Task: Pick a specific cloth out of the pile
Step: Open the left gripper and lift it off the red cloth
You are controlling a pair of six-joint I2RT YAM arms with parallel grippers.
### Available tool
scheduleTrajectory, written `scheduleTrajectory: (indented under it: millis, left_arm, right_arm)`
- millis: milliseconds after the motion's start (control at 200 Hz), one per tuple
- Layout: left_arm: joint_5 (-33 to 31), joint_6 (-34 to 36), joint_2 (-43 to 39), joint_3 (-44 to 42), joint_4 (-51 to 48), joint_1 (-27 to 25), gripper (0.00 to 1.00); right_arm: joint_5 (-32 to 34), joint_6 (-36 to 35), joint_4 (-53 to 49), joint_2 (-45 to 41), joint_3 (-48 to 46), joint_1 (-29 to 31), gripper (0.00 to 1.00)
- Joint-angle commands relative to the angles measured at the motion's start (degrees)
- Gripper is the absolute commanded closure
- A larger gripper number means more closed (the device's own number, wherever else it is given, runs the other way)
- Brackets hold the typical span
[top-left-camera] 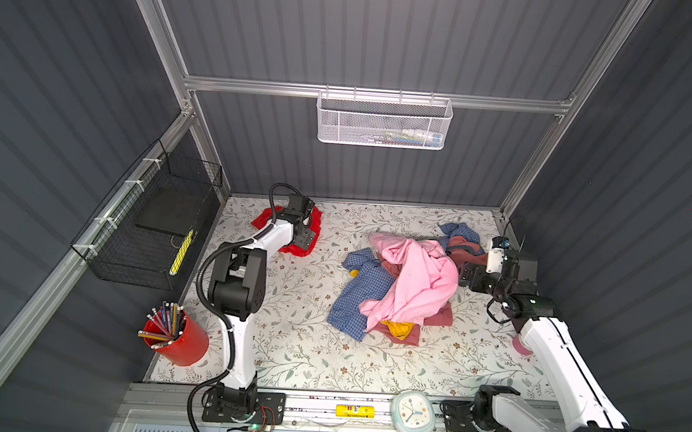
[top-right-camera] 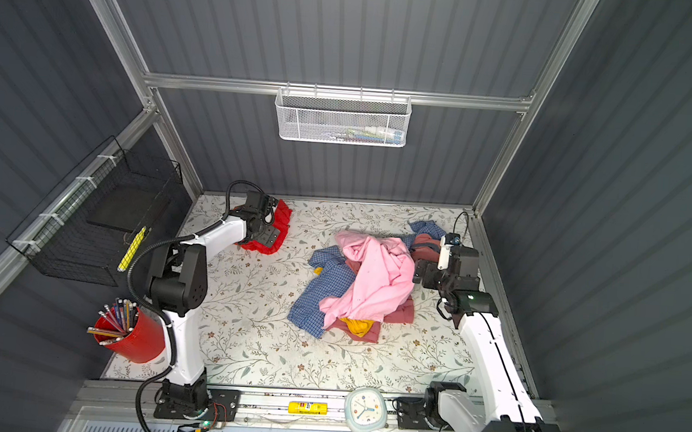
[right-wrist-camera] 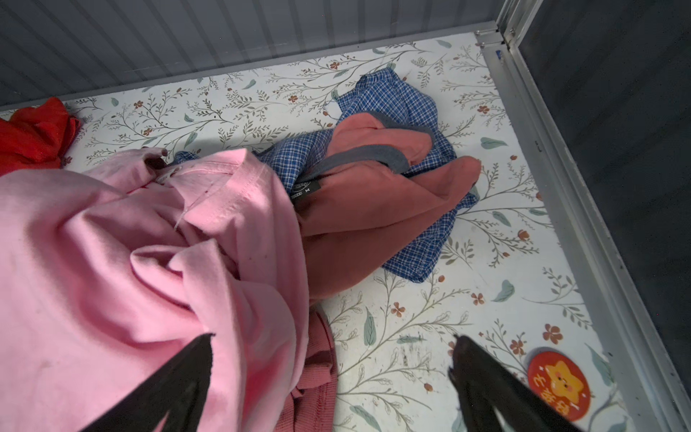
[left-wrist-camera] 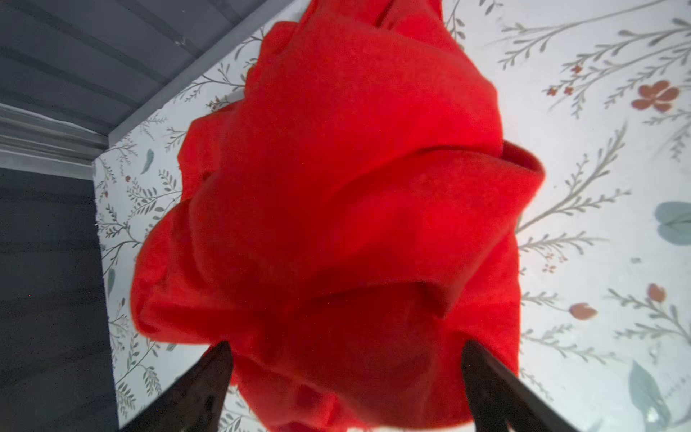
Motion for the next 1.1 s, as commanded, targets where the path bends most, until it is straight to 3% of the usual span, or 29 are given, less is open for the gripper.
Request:
scheduleTrajectory:
  millis: [0, 110, 500, 711, 921, 1091]
  left_arm:
    - [1.0, -2.8, -4.1, -2.9, 2.5, 0.4, 0.00]
    - [0.8, -4.5, -5.9, -4.7, 2.7, 0.4, 0.00]
    - [1.5, -24.1, -16.9, -20.1, 11.7, 0.5, 0.00]
    - [-0.4, -28.7, -25.0, -27.9, 14.6, 0.6, 0.00]
    - [-3.5, -31.1, -32.4, -35.0, 14.9, 0.7, 0.00]
    - [-6.7, -33.6, -37.4, -40.5, 16.6, 1.1, 0.00]
  right_arm:
    - [0.2, -1.3, 0.6, -2.5, 0.0, -0.1, 0.01]
    - [-1.0, -1.8, 1.3, -4.7, -1.7, -0.1, 0.01]
    - [-4.3, -2.1, 3.1, -12.4, -8.1, -0.1, 0.01]
    - [-4.1, -2.9, 6.0, -15.3, -12.7, -0.3, 0.01]
    - [0.1, -3.8, 15.2, -16.4, -18.7, -0.3, 0.01]
    - [5.3, -2.7, 28.8, -15.2, -25.5, -0.3, 0.01]
